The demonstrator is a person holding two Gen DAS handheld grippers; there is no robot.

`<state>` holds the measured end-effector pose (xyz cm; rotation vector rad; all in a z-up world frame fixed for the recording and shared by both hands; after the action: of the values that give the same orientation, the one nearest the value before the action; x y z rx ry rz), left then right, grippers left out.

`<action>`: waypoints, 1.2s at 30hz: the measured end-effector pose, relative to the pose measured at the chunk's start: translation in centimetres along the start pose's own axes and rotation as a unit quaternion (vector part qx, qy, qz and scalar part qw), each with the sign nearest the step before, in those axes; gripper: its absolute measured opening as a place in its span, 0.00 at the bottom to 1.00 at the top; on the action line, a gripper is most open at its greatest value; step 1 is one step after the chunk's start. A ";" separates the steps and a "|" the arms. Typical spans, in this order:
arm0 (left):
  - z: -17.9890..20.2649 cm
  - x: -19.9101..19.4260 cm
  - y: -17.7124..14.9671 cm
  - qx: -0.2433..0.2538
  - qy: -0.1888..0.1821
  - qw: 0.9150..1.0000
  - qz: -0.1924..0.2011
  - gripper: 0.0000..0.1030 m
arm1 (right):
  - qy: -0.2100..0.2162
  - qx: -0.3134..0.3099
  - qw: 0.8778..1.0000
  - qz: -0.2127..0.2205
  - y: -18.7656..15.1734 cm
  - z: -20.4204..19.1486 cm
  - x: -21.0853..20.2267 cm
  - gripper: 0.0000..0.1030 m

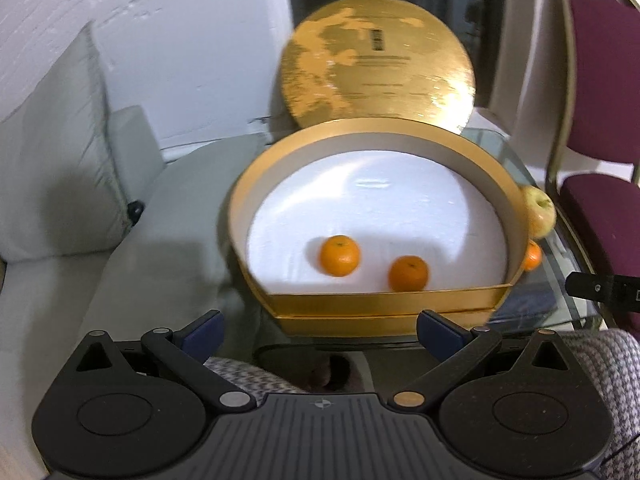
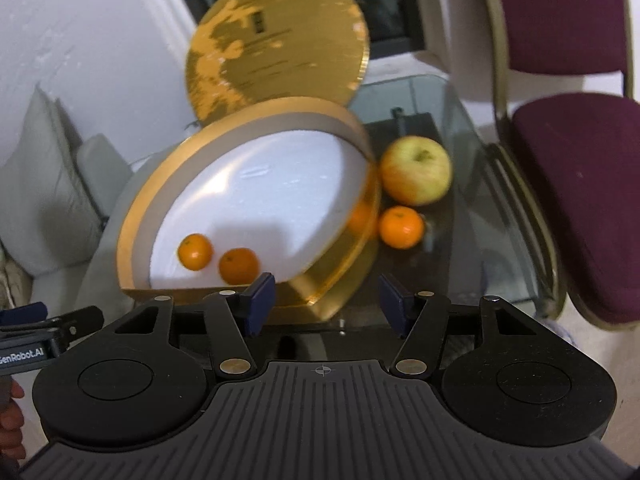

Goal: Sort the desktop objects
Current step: 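Move the right gripper to the last mandarin beside the apple and close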

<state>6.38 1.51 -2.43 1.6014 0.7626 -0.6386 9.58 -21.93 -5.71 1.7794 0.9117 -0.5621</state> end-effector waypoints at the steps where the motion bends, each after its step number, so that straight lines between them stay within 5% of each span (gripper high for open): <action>1: 0.6 0.0 0.0 0.008 -0.001 1.000 -0.001 0.99 | -0.002 0.004 1.000 0.000 -0.1 0.5 -0.1 0.60; 17: 5.8 1.7 0.5 0.082 -0.011 0.996 -0.021 0.99 | 0.008 0.055 0.998 -0.008 -1.2 5.0 0.6 0.61; 36: 4.8 4.9 2.0 0.050 -0.015 0.998 -0.030 0.99 | -0.004 0.106 0.994 -0.010 1.1 7.3 6.3 0.59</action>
<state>11.08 -2.79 -5.63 1.6624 0.7690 -0.7517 14.53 -26.94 -12.40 1.9564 0.8918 -0.7008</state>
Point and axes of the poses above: each gripper's, at about its wrist camera, not at the fingertips, and x roughly the way its jaws point, z to its right, y to its top, the point moved 5 cm from there along x, roughly the way its jaws point, and after that the axes turned 3 degrees about x, right-handed, at the moved point
